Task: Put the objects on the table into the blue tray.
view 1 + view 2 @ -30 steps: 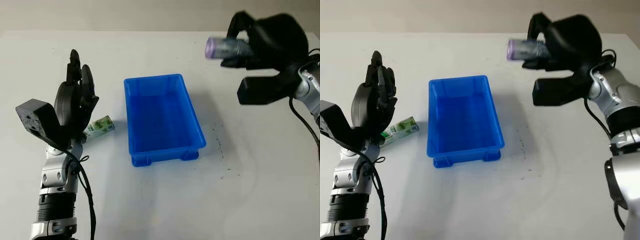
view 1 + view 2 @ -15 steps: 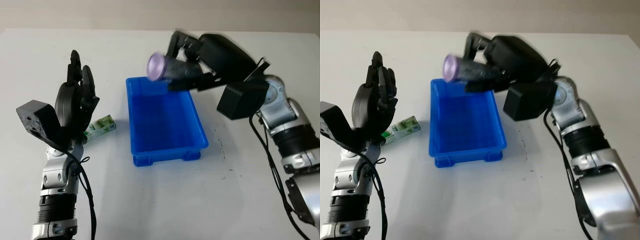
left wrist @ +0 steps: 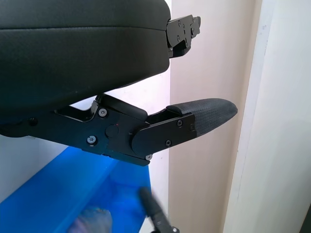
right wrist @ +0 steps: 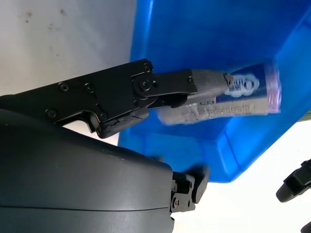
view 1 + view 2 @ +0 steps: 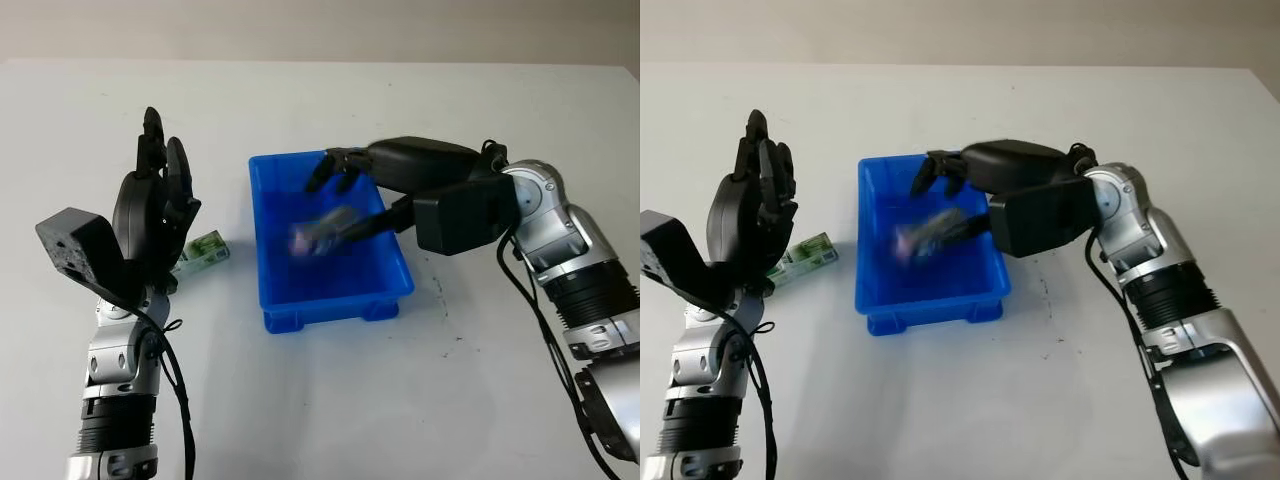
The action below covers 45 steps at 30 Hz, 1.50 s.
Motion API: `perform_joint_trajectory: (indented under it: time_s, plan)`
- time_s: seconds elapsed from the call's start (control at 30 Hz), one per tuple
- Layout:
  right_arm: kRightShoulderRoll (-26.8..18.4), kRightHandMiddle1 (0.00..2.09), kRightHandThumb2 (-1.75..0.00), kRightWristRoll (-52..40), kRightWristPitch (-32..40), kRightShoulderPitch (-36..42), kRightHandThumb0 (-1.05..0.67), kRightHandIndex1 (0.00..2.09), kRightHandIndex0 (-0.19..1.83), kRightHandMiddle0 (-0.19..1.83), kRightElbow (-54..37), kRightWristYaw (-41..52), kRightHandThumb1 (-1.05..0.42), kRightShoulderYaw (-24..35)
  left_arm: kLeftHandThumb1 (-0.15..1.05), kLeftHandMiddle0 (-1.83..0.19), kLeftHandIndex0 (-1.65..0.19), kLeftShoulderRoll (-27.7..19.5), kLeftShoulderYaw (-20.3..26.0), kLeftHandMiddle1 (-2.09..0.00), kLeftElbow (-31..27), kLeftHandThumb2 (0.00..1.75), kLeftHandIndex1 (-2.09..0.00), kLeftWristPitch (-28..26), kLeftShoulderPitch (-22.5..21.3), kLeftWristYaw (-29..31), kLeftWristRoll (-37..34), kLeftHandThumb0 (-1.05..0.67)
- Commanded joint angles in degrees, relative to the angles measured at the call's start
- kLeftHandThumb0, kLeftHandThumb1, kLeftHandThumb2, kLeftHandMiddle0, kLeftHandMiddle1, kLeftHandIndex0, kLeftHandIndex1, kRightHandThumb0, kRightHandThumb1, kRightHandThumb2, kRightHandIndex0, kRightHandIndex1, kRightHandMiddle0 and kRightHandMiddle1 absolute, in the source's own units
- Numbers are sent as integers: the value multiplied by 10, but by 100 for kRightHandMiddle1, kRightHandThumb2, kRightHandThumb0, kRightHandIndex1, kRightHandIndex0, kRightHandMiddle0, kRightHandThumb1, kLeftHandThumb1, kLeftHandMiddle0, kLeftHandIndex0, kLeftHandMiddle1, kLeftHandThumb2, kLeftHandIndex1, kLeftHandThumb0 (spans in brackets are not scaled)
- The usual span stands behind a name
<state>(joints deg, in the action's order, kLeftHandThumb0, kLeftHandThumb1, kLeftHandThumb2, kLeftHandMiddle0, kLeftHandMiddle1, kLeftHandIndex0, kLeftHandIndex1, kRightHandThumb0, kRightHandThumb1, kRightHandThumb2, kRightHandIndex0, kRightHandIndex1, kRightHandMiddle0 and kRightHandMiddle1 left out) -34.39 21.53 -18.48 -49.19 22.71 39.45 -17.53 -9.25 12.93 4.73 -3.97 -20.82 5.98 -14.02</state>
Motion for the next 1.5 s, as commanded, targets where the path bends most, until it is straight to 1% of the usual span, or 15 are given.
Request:
perform_joint_trajectory:
  time_s: [0.0,0.13,0.37,0.43,0.53,0.8,1.03,1.1,1.13,1.2,1.23,1.27,1.37,1.4,1.47]
  plan:
    - [-8,1,-38,4,-12,-4,-79,0,-19,-19,-17,-19,-105,14,105,19,19,-3,2,0,-6,67,0,1,-3,2,-1,-73]
    - [8,0,-43,-8,-23,14,-83,0,-19,-19,-25,-111,-105,59,105,19,19,-2,-3,0,-4,70,0,4,-5,0,4,-72]
    - [70,0,-51,-131,32,62,-84,0,-19,-19,-34,-237,-105,184,105,19,19,3,-3,0,-4,69,0,7,-4,-8,5,-73]
    - [100,0,-58,-201,98,104,-79,0,-19,-19,-53,-258,-105,235,105,19,19,3,-2,0,-3,69,0,7,-3,-8,4,-73]
    - [128,0,-62,-269,169,161,-75,0,-19,-19,-65,-265,-105,276,105,19,19,1,-1,0,-2,69,0,6,-3,-3,0,-73]
    - [178,0,-62,-301,250,246,-72,0,-19,-19,-104,-328,-105,302,105,19,19,-12,3,0,12,70,0,5,-15,10,1,-73]
    - [184,0,-69,-304,266,258,-70,0,-19,-19,-111,-335,-105,302,105,19,19,-19,3,0,6,67,0,-1,-17,3,5,-73]
    - [185,0,-67,-307,271,255,-71,0,-19,-19,-113,-336,-105,303,105,19,19,-26,-1,0,-5,64,0,1,-11,-7,24,-73]
    - [184,0,-67,-308,273,256,-71,0,-19,-19,-116,-335,-105,303,105,18,18,-35,-10,-1,-13,63,-1,12,-5,-25,60,-72]
    - [184,0,-66,-309,278,257,-71,0,-19,-19,-123,-338,-105,303,105,11,12,-88,-46,-5,-79,57,-4,2,20,-77,219,-70]
    - [183,0,-66,-310,279,258,-71,0,-19,-19,-127,-339,-105,304,105,9,9,-113,-58,-6,-127,51,-5,-25,33,-83,286,-70]
    - [183,0,-66,-310,281,259,-71,0,-19,-19,-129,-339,-105,304,105,7,7,-126,-64,-6,-160,48,-6,-48,42,-82,325,-71]
    - [181,0,-66,-312,281,262,-71,0,-19,-19,-134,-335,-105,304,105,-2,1,-197,-74,-9,-298,38,-9,-162,66,16,443,-74]
    - [181,0,-67,-313,281,263,-71,0,-19,-19,-135,-333,-105,304,105,-4,0,-221,-76,-9,-344,37,-9,-205,71,65,474,-75]
    - [183,0,-68,-316,279,264,-70,0,-19,-19,-134,-332,-105,306,104,-6,-4,-247,-89,-8,-410,22,-10,-284,73,148,526,-71]
